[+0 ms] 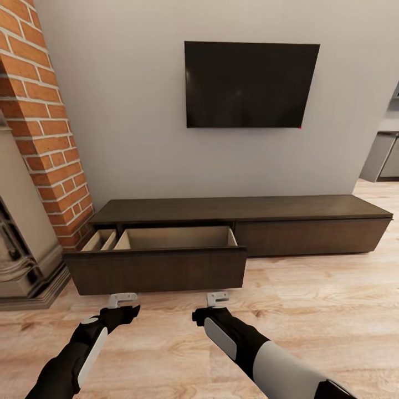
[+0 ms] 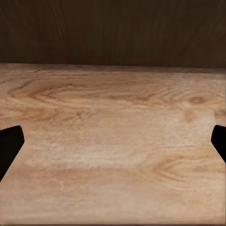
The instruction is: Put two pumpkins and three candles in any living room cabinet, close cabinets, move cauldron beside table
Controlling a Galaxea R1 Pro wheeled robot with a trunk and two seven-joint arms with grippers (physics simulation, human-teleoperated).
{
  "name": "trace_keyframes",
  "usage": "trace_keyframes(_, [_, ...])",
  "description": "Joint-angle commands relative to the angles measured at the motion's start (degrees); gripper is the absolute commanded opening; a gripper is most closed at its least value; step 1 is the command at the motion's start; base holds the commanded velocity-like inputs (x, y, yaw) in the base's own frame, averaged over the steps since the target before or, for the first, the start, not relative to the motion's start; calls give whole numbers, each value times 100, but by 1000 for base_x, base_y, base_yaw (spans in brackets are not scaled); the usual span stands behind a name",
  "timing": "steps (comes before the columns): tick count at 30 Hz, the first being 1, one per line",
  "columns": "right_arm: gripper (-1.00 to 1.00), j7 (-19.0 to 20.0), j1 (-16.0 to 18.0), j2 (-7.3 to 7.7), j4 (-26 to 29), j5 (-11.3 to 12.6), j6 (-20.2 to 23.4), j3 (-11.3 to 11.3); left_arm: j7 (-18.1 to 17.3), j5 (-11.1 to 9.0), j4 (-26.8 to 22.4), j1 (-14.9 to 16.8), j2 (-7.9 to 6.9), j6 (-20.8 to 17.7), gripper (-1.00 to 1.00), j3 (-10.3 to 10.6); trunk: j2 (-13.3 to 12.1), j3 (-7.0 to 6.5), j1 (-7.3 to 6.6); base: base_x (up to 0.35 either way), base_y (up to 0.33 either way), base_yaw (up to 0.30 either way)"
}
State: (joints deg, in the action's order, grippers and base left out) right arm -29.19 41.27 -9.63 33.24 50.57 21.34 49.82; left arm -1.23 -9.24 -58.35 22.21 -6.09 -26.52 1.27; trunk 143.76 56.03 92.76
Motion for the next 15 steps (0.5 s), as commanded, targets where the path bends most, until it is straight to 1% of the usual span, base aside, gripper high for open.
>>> trace_keyframes(1, [100, -42, 9, 4, 8, 27, -24, 30, 9, -51, -7, 2, -6, -29, 100, 11, 5, 29, 1, 0, 0, 0])
trace_keyframes(5, [100, -39, 7, 5, 7, 23, -160, 28, 2, -49, -9, 2, -6, -29, 100, 13, 5, 29, 1, 0, 0, 0])
trace_keyframes(9, [100, -95, 8, 5, 9, 13, -198, 31, 1, -45, 0, 2, -6, -29, 100, 40, 5, 29, 1, 0, 0, 0])
trace_keyframes(11, [100, -116, 8, 5, 12, 3, -202, 29, 0, -44, 2, 2, -11, -28, 100, 111, 5, 29, 1, 0, 0, 0])
trace_keyframes(15, [100, -132, 11, 5, 17, -8, -208, 28, 0, -43, 2, 2, -14, -29, 100, 319, 5, 29, 1, 0, 0, 0])
